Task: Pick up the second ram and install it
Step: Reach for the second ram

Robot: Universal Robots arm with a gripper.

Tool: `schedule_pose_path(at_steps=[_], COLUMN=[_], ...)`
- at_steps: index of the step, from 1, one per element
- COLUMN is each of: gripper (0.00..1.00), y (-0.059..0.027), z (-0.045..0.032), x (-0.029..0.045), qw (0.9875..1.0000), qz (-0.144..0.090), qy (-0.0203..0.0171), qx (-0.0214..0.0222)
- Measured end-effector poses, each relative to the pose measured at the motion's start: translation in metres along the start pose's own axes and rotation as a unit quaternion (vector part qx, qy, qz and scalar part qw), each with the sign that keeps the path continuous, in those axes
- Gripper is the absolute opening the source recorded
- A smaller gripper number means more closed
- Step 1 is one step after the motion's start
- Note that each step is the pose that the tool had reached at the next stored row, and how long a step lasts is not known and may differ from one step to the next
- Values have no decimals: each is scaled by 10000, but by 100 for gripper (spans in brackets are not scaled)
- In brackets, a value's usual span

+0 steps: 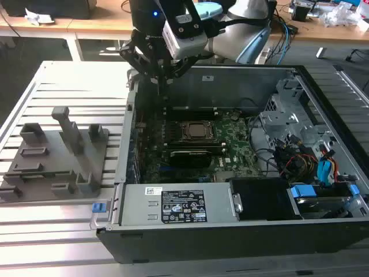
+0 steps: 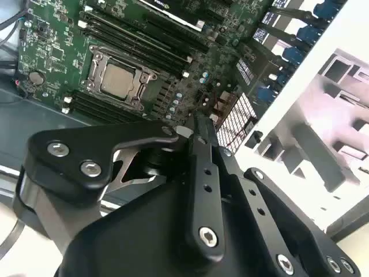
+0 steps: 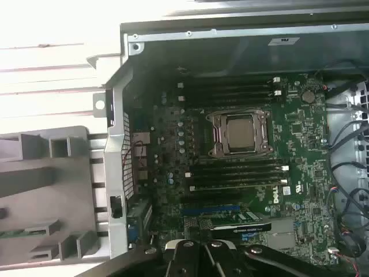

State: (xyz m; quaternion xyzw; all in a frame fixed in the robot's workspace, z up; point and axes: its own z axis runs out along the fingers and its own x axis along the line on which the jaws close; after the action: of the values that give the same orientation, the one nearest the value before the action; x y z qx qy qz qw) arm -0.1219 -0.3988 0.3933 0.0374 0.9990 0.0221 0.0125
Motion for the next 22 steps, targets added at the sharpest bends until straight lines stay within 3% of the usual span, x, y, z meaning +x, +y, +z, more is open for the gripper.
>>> schedule_pose_path(at_steps=[1, 4, 6, 8, 10, 13, 15, 16, 18, 22], gripper=[11, 11, 11, 11, 11, 11, 11, 11, 11, 11], y=[-1, -25, -29, -42, -51, -70, -77, -84, -106, -118], z=[0, -9, -11, -15, -18, -21, -23, -25, -29, -32], x=[9, 340, 425, 602, 710, 971, 1062, 1168, 1451, 1619], qw=[10000, 10000, 10000, 10000, 10000, 10000, 10000, 10000, 10000, 10000], qz=[0, -1, 1, 1, -1, 1, -1, 1, 0, 1], qy=[-1, 0, 0, -1, 0, -1, 0, 0, 0, 0], qx=[0, 0, 0, 0, 0, 0, 1, 0, 0, 0])
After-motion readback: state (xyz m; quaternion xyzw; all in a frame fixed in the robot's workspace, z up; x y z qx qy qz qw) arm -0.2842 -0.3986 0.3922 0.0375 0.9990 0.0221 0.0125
